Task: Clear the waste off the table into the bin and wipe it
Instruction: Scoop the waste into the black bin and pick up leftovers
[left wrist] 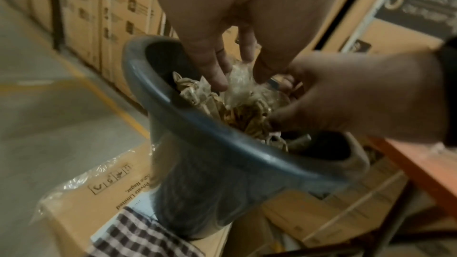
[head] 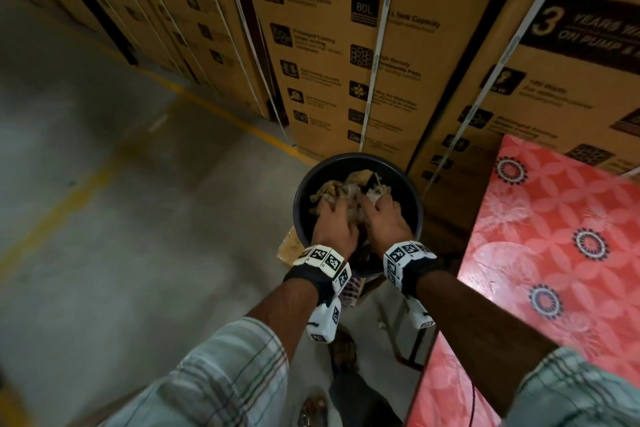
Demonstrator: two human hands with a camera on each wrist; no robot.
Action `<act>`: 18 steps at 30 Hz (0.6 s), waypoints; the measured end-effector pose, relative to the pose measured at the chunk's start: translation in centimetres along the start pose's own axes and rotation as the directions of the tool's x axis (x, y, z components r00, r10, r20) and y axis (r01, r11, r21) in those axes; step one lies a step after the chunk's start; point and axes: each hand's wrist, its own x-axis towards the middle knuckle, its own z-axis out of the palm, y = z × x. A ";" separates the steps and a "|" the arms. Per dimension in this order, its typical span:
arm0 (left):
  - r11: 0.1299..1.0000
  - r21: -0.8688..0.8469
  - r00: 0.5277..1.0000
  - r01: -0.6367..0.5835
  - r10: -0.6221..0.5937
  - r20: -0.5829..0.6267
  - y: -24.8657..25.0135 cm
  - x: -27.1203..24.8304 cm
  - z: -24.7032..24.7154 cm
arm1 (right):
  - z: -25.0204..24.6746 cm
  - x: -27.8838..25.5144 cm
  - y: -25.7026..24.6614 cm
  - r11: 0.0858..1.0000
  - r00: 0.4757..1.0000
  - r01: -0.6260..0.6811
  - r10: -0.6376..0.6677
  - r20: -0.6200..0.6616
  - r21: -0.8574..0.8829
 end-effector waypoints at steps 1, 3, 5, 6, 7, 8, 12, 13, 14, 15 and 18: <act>0.999 0.035 1.000 0.004 -0.005 0.020 0.0 0.1 0.3 | 0.1 0.1 0.1 0.999 1.000 -0.001 0.000 0.024 0.034; 0.998 0.068 0.997 0.018 -0.023 0.067 -0.1 0.8 0.8 | 0.7 0.3 0.2 0.994 0.999 -0.010 0.006 0.034 0.112; 0.996 0.084 0.987 -0.018 0.004 0.159 -0.3 1.9 1.3 | 1.5 0.5 0.3 0.990 0.995 0.003 -0.017 0.101 0.139; 0.993 0.112 0.973 -0.029 0.003 0.229 -0.3 2.1 1.3 | 1.8 0.6 0.4 0.990 0.989 0.012 -0.033 0.147 0.139; 0.988 0.151 0.954 -0.029 -0.017 0.299 -0.5 2.2 1.4 | 1.8 0.6 0.5 0.991 0.979 0.021 -0.047 0.197 0.133; 0.982 0.189 0.936 -0.020 -0.047 0.348 -0.7 2.1 1.5 | 1.8 0.6 0.5 0.991 0.971 0.038 -0.066 0.228 0.128; 0.975 0.220 0.937 -0.035 -0.045 0.347 -0.7 1.3 0.9 | 0.3 0.1 0.4 0.987 0.973 0.125 -0.142 0.184 0.098; 0.978 0.201 0.945 -0.058 -0.011 0.327 -0.3 1.0 0.3 | -0.3 -0.4 0.3 0.987 0.979 0.141 -0.152 0.139 0.083; 0.979 0.188 0.948 -0.075 0.011 0.319 0.2 0.7 -0.4 | -0.8 -0.9 0.2 0.986 0.984 0.145 -0.152 0.089 0.081; 0.979 0.185 0.950 -0.088 0.027 0.311 0.5 0.4 -1.0 | -1.3 -1.5 0.1 0.987 0.988 0.137 -0.142 0.056 0.079; 0.972 0.197 0.969 -0.130 0.082 0.234 1.1 -1.4 -2.8 | -2.4 -3.6 -0.3 0.989 0.990 0.141 -0.141 0.003 0.053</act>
